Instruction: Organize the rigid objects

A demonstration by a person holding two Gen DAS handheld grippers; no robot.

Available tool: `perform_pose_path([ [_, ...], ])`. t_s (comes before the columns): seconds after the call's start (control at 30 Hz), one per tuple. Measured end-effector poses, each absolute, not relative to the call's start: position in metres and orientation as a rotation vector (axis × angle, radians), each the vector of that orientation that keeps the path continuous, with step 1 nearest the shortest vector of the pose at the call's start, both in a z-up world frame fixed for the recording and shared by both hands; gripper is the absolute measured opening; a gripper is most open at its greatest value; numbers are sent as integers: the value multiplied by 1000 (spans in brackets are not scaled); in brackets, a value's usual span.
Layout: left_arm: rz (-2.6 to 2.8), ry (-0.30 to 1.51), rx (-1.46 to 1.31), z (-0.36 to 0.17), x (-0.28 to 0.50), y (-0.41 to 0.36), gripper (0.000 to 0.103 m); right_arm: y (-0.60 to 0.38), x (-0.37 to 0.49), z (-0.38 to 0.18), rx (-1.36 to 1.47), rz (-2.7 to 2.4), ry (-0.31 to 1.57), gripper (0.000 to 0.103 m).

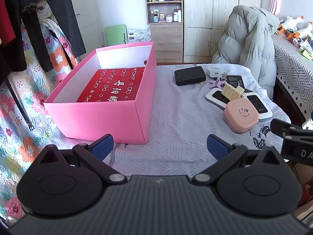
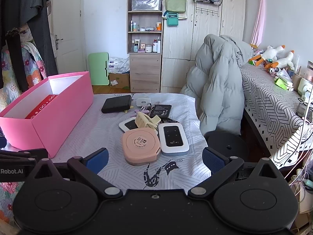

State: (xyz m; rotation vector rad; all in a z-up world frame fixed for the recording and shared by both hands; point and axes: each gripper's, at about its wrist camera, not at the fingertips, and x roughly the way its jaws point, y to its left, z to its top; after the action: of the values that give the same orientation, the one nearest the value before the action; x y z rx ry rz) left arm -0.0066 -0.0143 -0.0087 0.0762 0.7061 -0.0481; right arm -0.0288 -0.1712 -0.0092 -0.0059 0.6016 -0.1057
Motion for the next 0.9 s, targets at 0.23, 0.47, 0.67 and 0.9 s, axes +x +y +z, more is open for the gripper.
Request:
perform_pose_path([
  [0.23, -52, 711, 80, -11, -7, -13, 103, -169, -28, -10, -9, -104, 605, 103],
  [0.47, -53, 712, 81, -11, -6, -13, 103, -167, -28, -11, -15, -97, 609, 103],
  [0.67, -54, 714, 83, -12, -5, -12, 103, -166, -27, -11, -15, -80, 608, 103],
  [0.9, -86, 686, 76, 0, -3, 0, 103, -164, -31, -7, -32, -20, 517, 103],
])
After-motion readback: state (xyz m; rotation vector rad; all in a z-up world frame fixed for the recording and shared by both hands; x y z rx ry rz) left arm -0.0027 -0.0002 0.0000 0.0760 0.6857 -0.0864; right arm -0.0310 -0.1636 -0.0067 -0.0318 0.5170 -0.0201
